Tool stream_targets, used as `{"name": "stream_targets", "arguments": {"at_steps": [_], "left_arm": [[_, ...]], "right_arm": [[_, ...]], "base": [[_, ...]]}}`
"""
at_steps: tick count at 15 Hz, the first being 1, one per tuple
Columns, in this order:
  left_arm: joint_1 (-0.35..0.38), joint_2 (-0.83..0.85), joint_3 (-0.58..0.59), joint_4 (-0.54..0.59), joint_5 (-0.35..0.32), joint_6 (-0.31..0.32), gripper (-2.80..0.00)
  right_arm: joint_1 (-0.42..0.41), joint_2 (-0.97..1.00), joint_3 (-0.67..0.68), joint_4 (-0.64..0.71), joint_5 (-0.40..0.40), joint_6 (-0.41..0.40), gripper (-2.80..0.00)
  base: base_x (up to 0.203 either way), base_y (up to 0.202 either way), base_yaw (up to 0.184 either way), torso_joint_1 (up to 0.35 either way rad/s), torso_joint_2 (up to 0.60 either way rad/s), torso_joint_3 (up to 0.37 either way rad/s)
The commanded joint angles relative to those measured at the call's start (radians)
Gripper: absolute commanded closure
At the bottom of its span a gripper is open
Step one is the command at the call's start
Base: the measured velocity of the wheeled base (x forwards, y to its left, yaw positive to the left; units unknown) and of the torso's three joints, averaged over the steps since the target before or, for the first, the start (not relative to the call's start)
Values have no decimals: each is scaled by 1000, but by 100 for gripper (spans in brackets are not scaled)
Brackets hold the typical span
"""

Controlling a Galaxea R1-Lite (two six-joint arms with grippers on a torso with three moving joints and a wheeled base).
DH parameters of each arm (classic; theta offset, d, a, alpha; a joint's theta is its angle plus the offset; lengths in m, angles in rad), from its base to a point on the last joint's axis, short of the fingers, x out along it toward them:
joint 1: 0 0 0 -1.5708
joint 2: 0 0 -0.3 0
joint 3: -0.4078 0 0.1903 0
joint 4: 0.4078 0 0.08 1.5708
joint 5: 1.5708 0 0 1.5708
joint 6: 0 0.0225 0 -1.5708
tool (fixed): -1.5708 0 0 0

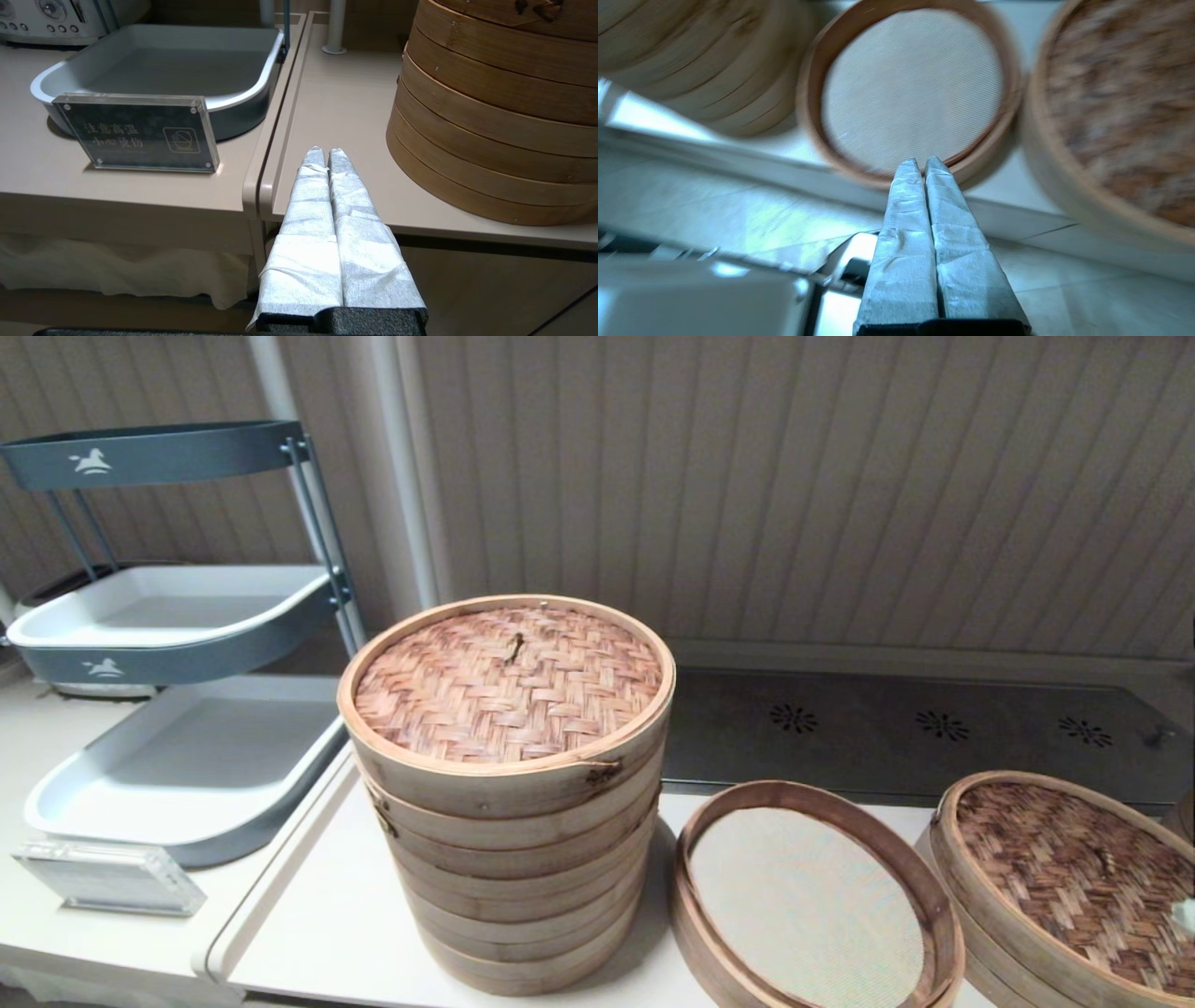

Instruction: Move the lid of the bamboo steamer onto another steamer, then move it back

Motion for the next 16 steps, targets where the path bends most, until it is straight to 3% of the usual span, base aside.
{"name": "stream_targets", "arguments": {"at_steps": [1,4,6,7,9,12,14,16], "left_arm": [[0,1,3,-1,0,1,0],[0,1,3,-1,0,1,0],[0,1,3,-1,0,1,0],[0,1,3,0,0,-1,0],[0,1,3,-1,0,-1,0],[0,1,3,0,0,1,0],[0,1,3,-1,0,-1,0],[0,1,3,0,0,1,0]], "right_arm": [[29,-100,16,52,31,-1,0],[132,-217,11,164,53,34,0],[274,-322,17,193,42,111,0],[352,-368,35,196,-2,144,0],[443,-439,153,144,-206,176,0],[528,-525,383,-73,-470,194,0],[546,-543,517,-272,-580,203,0],[511,-550,626,-418,-627,206,0]], "base": [[0,0,0,0,0,0],[0,0,0,0,0,0],[0,0,0,0,0,0],[0,0,0,0,0,0],[0,0,0,0,0,0],[0,0,0,0,0,0],[0,0,0,0,0,0],[0,0,0,0,0,0]]}}
